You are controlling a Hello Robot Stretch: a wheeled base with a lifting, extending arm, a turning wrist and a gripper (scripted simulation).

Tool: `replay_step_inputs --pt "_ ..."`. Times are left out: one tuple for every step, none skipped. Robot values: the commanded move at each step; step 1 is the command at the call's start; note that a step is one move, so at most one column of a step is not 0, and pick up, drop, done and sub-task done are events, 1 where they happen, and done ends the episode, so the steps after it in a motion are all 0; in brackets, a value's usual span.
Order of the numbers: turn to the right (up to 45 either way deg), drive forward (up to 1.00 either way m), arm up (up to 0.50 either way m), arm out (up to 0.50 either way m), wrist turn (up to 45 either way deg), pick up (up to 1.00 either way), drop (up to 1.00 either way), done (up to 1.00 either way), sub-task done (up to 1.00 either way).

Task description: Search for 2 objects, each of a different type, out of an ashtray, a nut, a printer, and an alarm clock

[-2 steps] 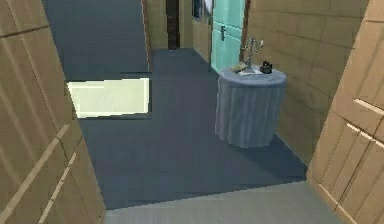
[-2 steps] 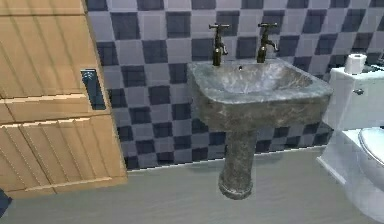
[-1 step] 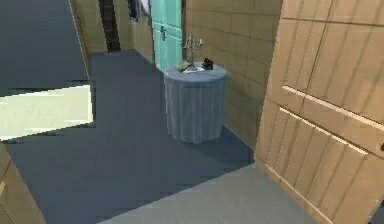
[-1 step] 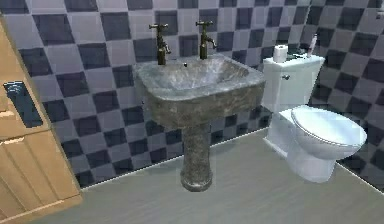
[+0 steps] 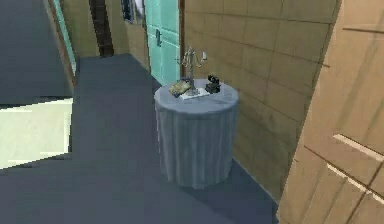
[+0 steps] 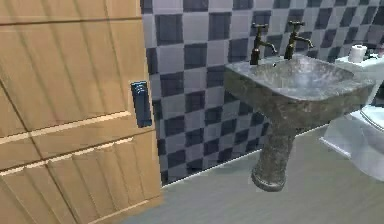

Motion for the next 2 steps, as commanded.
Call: replay_step_inputs --pt "-42.0 0.0 0.0 0.0 0.0 0.0 0.0 0.0 0.0" --pt "0.0 0.95 0.0 0.0 0.0 0.0 0.0 0.0 0.0"
